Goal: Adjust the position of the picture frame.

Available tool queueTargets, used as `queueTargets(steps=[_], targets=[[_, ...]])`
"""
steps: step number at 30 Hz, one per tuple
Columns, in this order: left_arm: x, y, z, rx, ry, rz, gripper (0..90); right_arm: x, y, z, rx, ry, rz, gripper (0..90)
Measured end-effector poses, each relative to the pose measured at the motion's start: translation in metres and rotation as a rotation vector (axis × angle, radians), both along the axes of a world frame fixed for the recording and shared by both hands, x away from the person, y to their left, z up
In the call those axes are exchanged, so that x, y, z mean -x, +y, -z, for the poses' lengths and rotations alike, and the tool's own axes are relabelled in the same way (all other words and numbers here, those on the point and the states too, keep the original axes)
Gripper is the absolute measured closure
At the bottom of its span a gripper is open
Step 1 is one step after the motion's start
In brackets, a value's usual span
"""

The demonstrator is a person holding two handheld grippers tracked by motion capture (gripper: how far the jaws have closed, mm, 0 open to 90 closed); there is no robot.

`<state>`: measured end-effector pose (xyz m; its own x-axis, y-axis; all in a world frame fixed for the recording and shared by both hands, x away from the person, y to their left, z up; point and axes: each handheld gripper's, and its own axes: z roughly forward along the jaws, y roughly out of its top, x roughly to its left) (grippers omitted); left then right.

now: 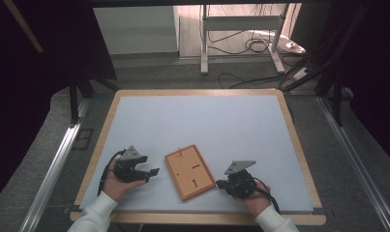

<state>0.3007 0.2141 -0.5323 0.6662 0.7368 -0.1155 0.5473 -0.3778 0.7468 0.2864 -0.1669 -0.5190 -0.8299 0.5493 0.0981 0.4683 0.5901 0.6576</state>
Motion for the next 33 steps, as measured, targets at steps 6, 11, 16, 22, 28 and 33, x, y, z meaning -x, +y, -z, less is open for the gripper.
queueTargets(steps=[6, 11, 16, 22, 28, 33], targets=[[0.0, 0.0, 0.0, -0.001, 0.0, -0.001, 27.5, 0.003, 0.007, 0.002, -0.021, 0.022, -0.026, 90.0], [0.0, 0.001, 0.0, 0.003, -0.002, -0.003, 27.5, 0.007, 0.018, 0.007, -0.013, 0.034, -0.06, 90.0], [0.0, 0.002, -0.001, 0.007, -0.003, -0.002, 27.5, 0.011, 0.029, 0.008, -0.011, 0.037, -0.096, 90.0], [0.0, 0.001, -0.001, 0.007, -0.002, 0.0, 27.5, 0.018, 0.04, 0.008, 0.001, 0.02, -0.127, 90.0], [0.0, 0.001, -0.001, 0.007, -0.003, -0.001, 27.5, 0.024, 0.052, 0.009, 0.008, 0.006, -0.156, 90.0], [0.0, 0.002, -0.001, 0.01, -0.005, -0.003, 27.5, 0.021, 0.05, 0.005, -0.004, -0.009, -0.151, 90.0]])
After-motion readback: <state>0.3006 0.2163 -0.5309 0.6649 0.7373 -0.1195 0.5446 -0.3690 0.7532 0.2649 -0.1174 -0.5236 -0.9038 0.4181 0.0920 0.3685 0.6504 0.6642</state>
